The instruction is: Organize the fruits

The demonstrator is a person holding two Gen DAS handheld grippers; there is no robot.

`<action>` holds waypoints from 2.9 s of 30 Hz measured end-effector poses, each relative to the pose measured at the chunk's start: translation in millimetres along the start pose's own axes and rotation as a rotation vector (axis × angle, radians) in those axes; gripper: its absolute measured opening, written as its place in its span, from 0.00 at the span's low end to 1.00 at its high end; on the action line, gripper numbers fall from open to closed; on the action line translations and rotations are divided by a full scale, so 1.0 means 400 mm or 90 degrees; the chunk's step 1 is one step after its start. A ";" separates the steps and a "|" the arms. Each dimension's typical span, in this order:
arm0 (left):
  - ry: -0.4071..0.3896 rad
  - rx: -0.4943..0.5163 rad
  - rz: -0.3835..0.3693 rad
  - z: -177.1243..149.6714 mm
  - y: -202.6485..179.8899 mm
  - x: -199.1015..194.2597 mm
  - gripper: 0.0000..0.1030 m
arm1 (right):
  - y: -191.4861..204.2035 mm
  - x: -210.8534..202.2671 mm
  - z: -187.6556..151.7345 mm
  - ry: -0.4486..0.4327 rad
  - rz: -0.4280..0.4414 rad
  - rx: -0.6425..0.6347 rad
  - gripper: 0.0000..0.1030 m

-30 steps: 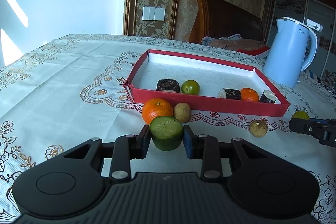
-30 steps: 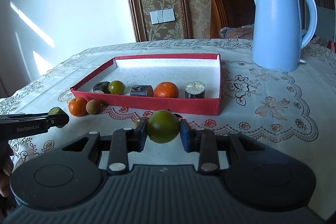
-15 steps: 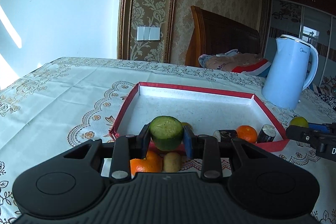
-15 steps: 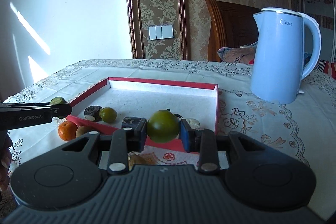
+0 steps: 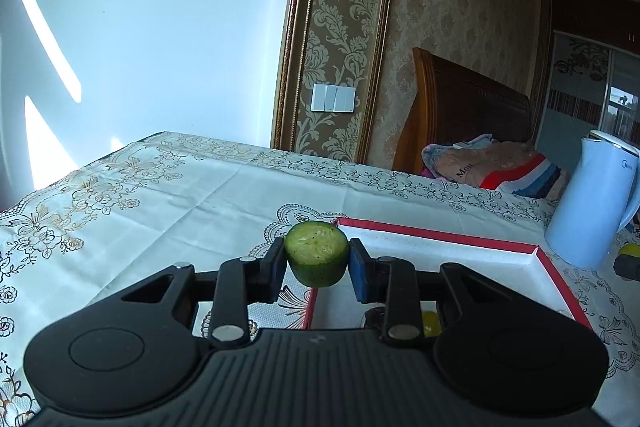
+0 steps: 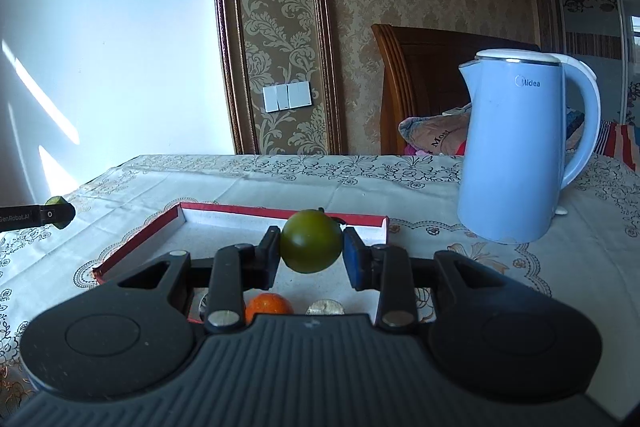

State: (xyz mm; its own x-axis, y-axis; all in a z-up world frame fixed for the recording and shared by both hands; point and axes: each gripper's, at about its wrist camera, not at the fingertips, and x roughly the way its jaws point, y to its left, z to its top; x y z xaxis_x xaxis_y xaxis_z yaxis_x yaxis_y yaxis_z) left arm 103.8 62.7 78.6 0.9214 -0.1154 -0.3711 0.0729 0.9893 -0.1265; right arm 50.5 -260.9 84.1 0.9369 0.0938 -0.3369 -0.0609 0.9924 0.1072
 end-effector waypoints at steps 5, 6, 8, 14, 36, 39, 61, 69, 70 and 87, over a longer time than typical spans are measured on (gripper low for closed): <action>0.007 -0.011 0.000 -0.001 0.015 0.001 0.31 | -0.016 -0.019 0.018 -0.017 -0.002 0.000 0.30; 0.007 -0.006 0.001 -0.002 0.014 0.002 0.32 | -0.020 -0.026 0.026 -0.023 -0.007 -0.008 0.30; 0.008 -0.010 0.000 -0.003 0.014 0.006 0.32 | -0.022 -0.036 0.036 -0.037 -0.020 -0.025 0.30; 0.015 -0.004 -0.012 -0.026 -0.018 0.025 0.32 | 0.037 0.004 0.011 -0.021 -0.045 -0.033 0.30; 0.008 -0.006 -0.008 -0.063 0.010 0.058 0.32 | 0.019 0.139 -0.094 0.030 -0.049 -0.036 0.30; 0.004 -0.003 -0.009 -0.062 0.011 0.057 0.32 | -0.006 0.124 -0.083 0.016 -0.052 -0.014 0.30; 0.022 0.016 -0.016 -0.068 -0.011 0.091 0.32 | -0.025 0.115 -0.062 -0.014 -0.061 -0.010 0.30; 0.035 0.056 -0.044 -0.087 -0.056 0.104 0.32 | -0.021 0.124 -0.064 -0.001 -0.040 -0.008 0.30; 0.037 0.055 -0.047 -0.086 -0.059 0.107 0.32 | -0.020 0.127 -0.065 0.004 -0.038 -0.010 0.30; 0.056 0.082 -0.076 -0.101 -0.105 0.133 0.31 | 0.008 0.170 -0.089 0.067 0.000 -0.030 0.30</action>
State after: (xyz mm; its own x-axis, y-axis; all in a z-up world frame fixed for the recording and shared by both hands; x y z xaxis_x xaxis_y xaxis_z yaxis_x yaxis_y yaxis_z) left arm 134.5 11.5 26.9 0.8666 -0.2338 -0.4408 0.2327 0.9709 -0.0575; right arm 101.8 -248.7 28.2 0.8960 0.0987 -0.4329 -0.0790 0.9949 0.0632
